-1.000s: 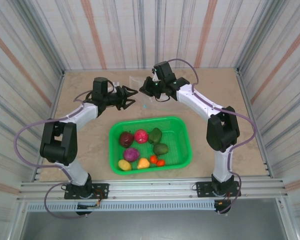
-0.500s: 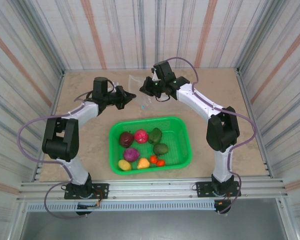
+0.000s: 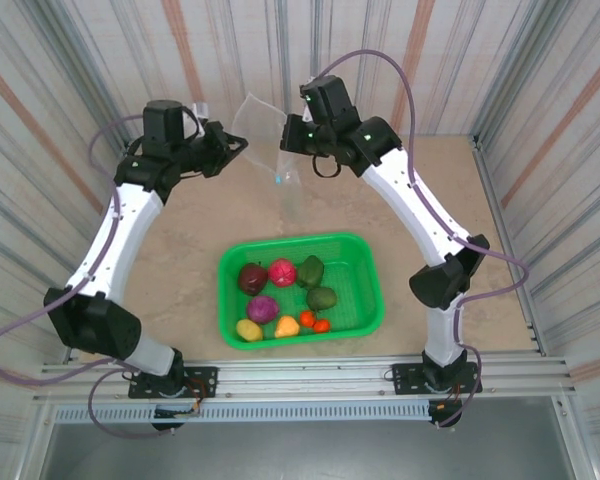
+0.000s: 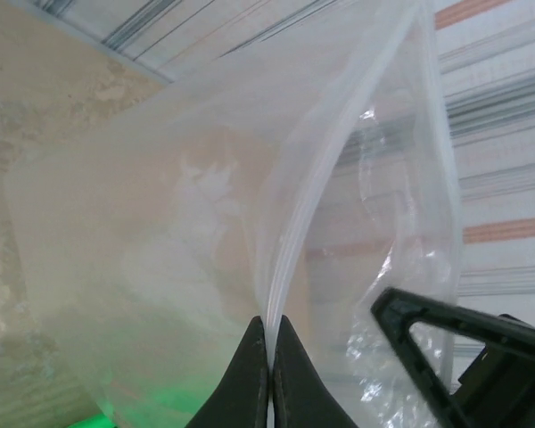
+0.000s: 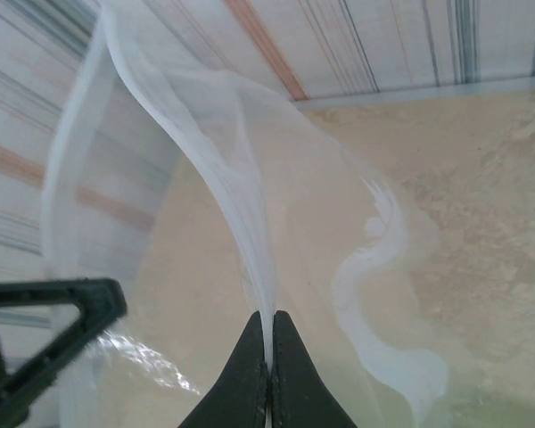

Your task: Place the food in the zip-top bag and seal the zipper

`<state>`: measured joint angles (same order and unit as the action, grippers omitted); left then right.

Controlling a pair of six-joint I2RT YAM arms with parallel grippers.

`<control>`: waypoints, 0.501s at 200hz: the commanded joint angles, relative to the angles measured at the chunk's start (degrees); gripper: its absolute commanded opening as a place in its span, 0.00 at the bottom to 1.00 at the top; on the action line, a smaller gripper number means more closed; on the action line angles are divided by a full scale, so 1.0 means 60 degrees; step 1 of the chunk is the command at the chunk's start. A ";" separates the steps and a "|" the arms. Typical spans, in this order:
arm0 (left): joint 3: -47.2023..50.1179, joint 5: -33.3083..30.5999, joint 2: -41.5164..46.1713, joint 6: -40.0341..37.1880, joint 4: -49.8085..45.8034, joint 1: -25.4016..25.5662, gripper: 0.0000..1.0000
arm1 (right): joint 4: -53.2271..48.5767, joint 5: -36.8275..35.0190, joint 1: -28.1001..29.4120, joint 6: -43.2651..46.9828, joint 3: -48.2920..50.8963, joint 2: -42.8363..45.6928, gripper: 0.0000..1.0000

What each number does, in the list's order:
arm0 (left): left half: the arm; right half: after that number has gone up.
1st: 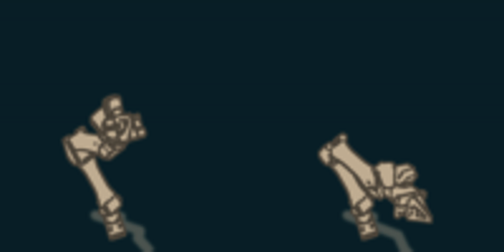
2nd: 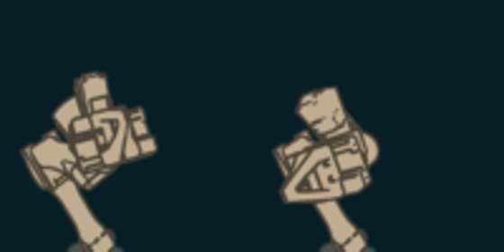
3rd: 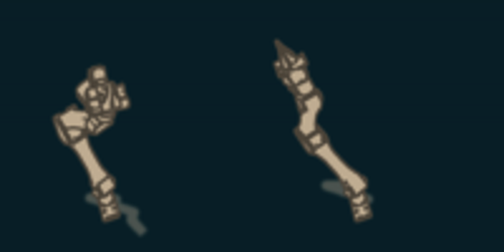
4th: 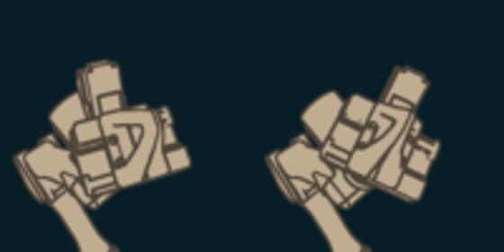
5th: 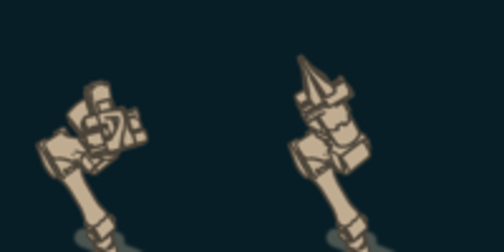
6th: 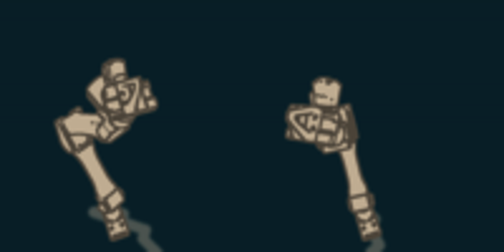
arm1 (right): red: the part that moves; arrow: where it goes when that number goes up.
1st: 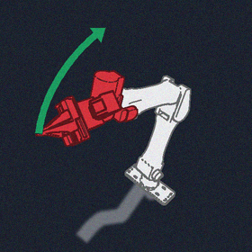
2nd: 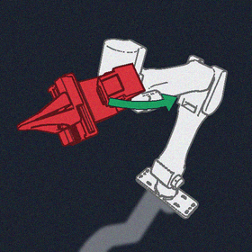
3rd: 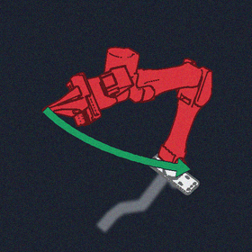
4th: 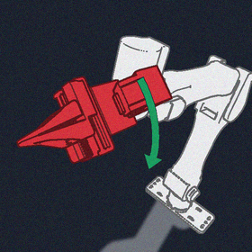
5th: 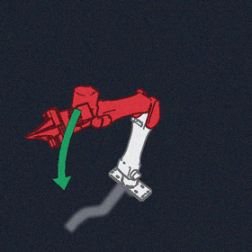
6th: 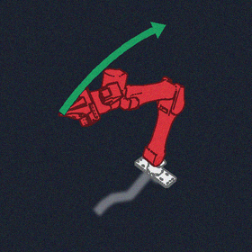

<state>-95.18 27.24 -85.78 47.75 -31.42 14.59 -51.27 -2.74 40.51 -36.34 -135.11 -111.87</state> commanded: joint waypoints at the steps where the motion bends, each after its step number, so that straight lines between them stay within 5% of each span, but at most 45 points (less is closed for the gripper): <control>1: -0.0969 -0.1582 -0.0078 -0.1535 -0.2208 0.0496 0.00 | -0.1943 -0.1847 0.0008 -0.0111 0.0100 -0.0014 0.00; 34: -0.1837 -0.2881 -0.0319 -0.2040 -0.3292 0.1068 0.00 | -0.2411 -0.2550 -0.0013 -0.0791 0.0435 0.0223 0.01; 67: -0.2130 -0.2743 -0.0790 -0.2184 -0.3587 0.1113 0.00 | -0.1844 -0.2209 0.0017 0.0088 0.0998 0.0635 0.12; 85: -0.2922 -0.2423 -0.1679 -0.2455 -0.4288 0.1178 0.00 | -0.0638 -0.1528 -0.0012 0.0742 0.1981 0.1329 0.50; 100: -0.4000 -0.2621 -0.2371 -0.2651 -0.5084 0.1341 0.00 | -0.0067 -0.1111 -0.0079 0.0954 0.2622 0.1909 0.64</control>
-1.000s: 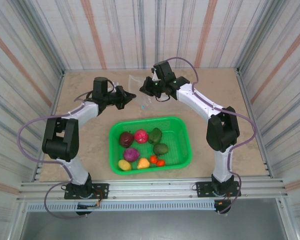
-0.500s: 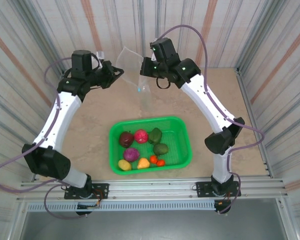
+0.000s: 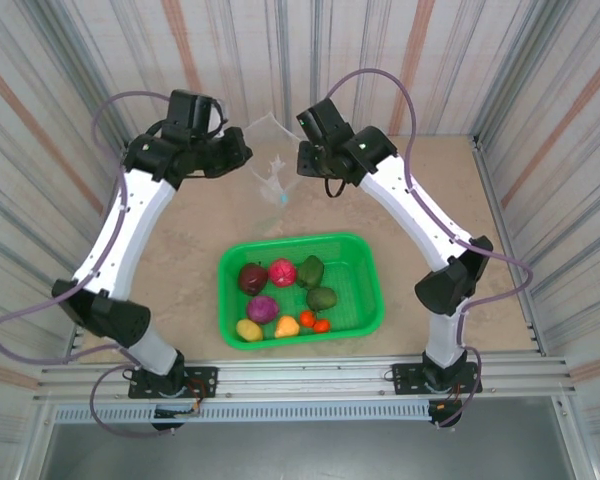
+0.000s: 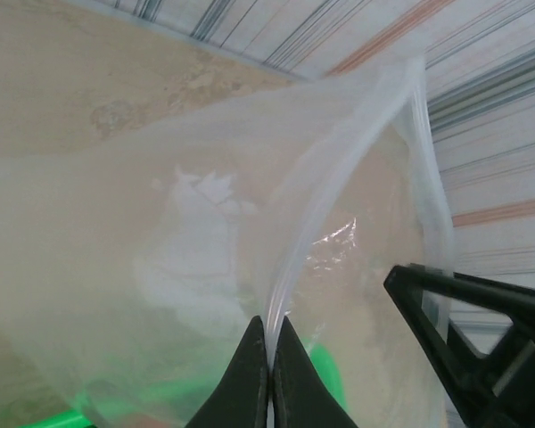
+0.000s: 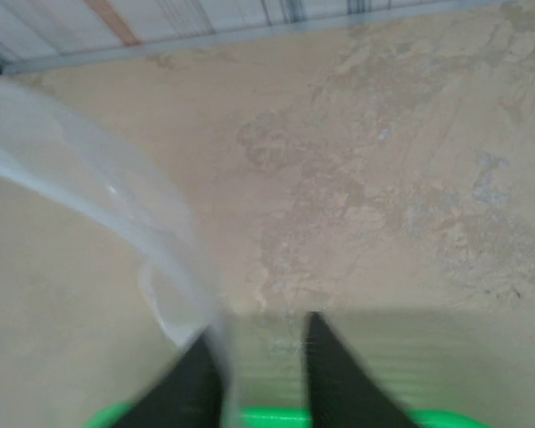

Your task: Place the food in the zip-top bag and seal the zipper

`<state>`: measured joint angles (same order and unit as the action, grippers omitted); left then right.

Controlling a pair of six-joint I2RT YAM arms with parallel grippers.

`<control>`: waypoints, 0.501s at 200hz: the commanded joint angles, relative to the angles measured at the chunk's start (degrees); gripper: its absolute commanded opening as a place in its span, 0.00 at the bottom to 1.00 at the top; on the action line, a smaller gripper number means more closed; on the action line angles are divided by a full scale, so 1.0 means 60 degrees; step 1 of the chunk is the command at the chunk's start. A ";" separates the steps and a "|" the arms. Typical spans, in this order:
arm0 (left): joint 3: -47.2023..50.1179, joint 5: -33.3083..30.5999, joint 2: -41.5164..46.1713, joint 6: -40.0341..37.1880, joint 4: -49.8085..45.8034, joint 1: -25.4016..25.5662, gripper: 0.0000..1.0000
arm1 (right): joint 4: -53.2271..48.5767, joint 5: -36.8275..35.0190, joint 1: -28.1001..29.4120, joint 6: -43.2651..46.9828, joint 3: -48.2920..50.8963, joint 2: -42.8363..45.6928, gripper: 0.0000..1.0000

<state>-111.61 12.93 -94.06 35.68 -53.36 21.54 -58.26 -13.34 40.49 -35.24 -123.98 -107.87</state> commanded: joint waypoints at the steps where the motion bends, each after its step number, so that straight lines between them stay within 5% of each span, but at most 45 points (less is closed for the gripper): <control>1: -0.1327 -0.0243 -0.1043 -0.0642 -0.1459 0.0186 0.00 | 0.1099 0.0656 -0.0075 0.0772 0.0767 0.1243 0.64; 43: -0.2969 -0.0051 -0.2163 -0.0587 -0.2499 0.0382 0.00 | 0.1689 0.0934 0.0115 0.1472 0.2998 0.3380 0.77; 100: -0.2666 0.0156 -0.1856 -0.0492 -0.2901 0.0849 0.00 | 0.2163 0.4664 0.0024 0.1788 0.8261 0.6450 0.77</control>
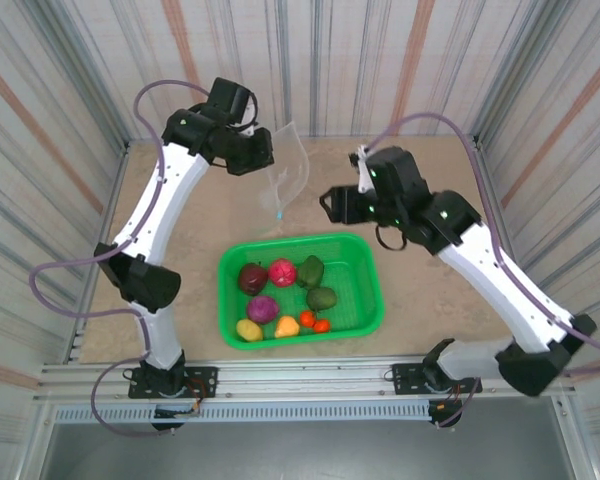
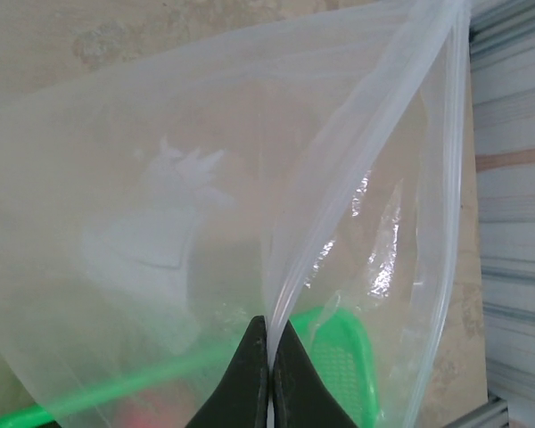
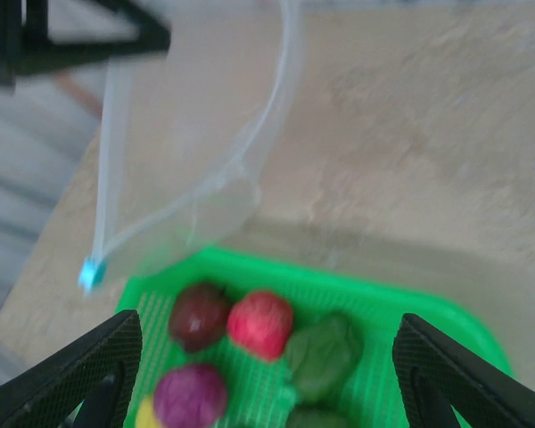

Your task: Place the food in the zip-top bag and seal the zipper

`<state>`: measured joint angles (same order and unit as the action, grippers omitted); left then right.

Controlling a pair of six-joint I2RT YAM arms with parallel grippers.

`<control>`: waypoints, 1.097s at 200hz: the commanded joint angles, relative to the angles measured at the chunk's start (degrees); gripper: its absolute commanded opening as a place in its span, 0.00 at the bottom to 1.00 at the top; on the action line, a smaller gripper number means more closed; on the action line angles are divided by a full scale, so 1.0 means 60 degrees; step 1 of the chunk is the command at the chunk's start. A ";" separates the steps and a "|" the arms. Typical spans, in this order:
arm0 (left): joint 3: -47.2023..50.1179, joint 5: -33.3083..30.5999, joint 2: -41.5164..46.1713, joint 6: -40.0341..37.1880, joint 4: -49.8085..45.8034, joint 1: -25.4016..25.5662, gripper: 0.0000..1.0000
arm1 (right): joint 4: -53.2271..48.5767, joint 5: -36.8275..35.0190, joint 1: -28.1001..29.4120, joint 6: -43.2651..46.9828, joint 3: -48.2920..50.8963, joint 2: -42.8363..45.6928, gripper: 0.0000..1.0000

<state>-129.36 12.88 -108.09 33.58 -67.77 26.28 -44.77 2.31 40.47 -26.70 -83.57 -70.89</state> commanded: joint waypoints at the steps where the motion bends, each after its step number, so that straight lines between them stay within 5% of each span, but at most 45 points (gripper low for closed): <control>1: 0.0328 0.0173 0.0504 -0.0152 -0.0492 0.0058 0.00 | -0.0105 0.2088 0.0033 0.0363 0.1611 0.0302 0.77; 34: 0.1362 0.0721 0.1118 -0.0233 -0.0344 -0.0171 0.00 | 0.0208 0.2515 0.0215 0.0241 0.3729 0.0461 0.80; 88: 0.2851 0.1348 0.2027 0.0409 0.0154 -0.0667 0.00 | 0.0822 0.1809 0.0683 0.0261 0.4249 -0.1124 0.90; 152: 0.2909 0.1532 0.2191 0.0332 -0.0229 -0.0846 0.00 | 0.0994 0.1234 0.0692 0.0470 0.4171 -0.1814 0.62; 219: 0.3397 0.1535 0.2488 0.0302 -0.0203 -0.1011 0.00 | 0.1088 0.1614 0.0770 0.0509 0.4444 -0.2648 0.68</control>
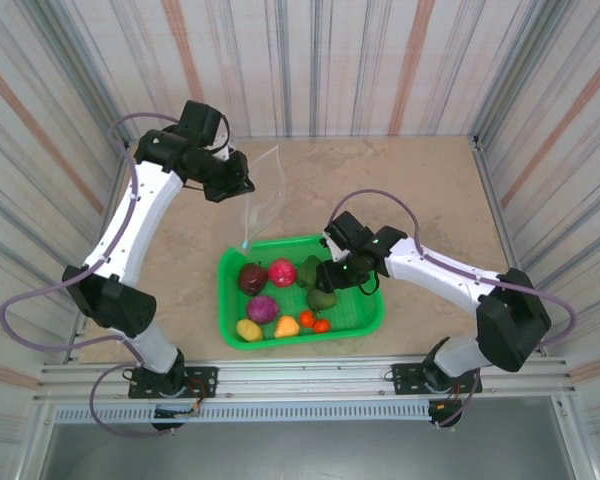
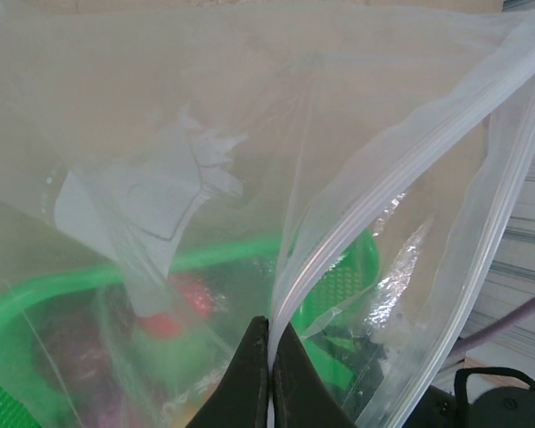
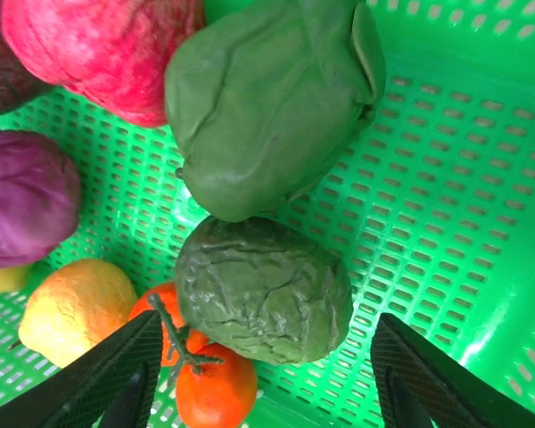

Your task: Place the food in the zip-top bag and seal the zipper

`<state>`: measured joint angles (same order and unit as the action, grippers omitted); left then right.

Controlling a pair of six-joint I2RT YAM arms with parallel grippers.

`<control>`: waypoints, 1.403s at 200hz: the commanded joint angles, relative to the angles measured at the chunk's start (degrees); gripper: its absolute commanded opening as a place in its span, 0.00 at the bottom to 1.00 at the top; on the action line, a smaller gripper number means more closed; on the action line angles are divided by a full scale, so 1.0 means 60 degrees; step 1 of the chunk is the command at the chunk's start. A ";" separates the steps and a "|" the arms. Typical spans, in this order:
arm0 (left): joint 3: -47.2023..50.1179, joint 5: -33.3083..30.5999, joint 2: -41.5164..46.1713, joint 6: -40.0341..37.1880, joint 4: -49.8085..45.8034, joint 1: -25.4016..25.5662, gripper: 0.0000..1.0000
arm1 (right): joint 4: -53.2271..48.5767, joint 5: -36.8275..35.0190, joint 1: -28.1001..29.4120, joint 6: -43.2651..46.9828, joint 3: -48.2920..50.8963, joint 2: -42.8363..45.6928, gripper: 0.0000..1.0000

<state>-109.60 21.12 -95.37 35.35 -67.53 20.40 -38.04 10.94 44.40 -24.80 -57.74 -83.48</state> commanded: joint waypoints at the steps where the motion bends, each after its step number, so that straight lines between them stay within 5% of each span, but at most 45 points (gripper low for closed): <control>1: 0.0111 0.0159 0.0368 0.0002 -0.0244 -0.0031 0.00 | -0.0018 0.0179 0.0114 0.0192 0.0134 -0.0562 0.68; 33: 0.0098 0.0156 0.0295 -0.0048 -0.0364 -0.0031 0.00 | 0.0372 0.0383 0.0187 0.0185 0.0094 -0.1114 0.72; 65: 0.0093 0.0139 0.0280 -0.0092 -0.0449 -0.0031 0.00 | 0.0395 0.0218 0.0477 0.0293 0.0114 -0.1512 0.91; 88: 0.0139 0.0139 0.0320 -0.0058 -0.0442 -0.0031 0.00 | 0.0364 -0.0015 0.0510 0.0303 0.0258 -0.1828 0.93; 193: -0.0021 0.0046 0.0237 0.0026 -0.0399 -0.0017 0.00 | 0.0336 -0.0161 0.0213 0.0396 0.0150 -0.0592 0.48; 229: -0.0065 0.0163 0.0163 0.0071 -0.0203 -0.0017 0.00 | -0.0410 -0.0436 -0.0075 0.0547 -0.0612 0.0345 0.51; 280: -0.0807 0.0601 -0.0367 0.0169 -0.0095 -0.0017 0.00 | -0.1682 0.0051 -0.1161 0.0258 -0.5141 0.0262 0.51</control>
<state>-111.31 22.24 -96.12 35.38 -68.71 20.36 -44.07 9.67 40.38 -23.24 -76.47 -82.35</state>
